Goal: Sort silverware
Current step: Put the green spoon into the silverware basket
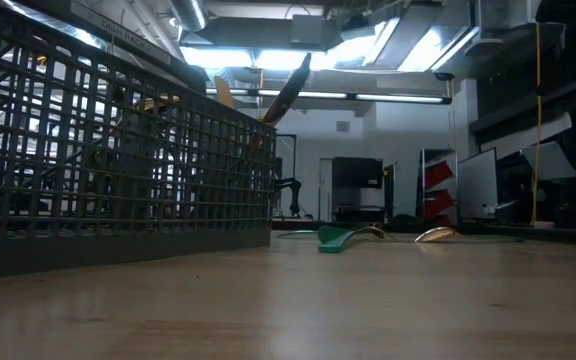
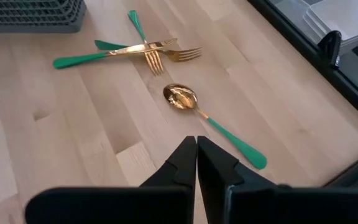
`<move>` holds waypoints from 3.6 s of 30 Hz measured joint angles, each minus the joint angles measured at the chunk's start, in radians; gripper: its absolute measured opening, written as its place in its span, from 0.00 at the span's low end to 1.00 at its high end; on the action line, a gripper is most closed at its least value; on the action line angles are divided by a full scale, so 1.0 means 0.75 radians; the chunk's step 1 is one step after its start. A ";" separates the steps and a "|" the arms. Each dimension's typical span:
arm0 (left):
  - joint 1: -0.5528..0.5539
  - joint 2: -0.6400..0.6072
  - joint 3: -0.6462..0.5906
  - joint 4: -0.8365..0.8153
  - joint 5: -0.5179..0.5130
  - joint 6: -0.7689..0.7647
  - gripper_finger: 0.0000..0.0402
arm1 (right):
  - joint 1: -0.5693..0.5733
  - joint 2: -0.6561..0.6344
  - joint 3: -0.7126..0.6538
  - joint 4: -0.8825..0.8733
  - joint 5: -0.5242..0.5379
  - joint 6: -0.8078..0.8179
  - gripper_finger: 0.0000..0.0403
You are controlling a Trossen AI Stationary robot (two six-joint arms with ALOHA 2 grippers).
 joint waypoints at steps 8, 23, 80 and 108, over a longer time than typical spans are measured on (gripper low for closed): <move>-0.027 -0.077 0.000 -0.003 -0.065 0.079 0.00 | 0.000 0.000 -0.005 0.044 0.000 -0.008 0.04; -0.001 -0.087 -0.032 0.000 -0.117 0.158 0.00 | 0.001 0.068 -0.112 0.988 -0.447 -0.441 0.04; 0.031 -0.078 -0.277 0.375 -0.147 0.509 0.01 | 0.000 1.187 0.207 1.430 -0.770 -0.797 0.41; 0.026 -0.078 -0.274 0.370 -0.139 0.358 0.24 | 0.000 1.188 0.206 1.428 -0.630 -0.773 0.01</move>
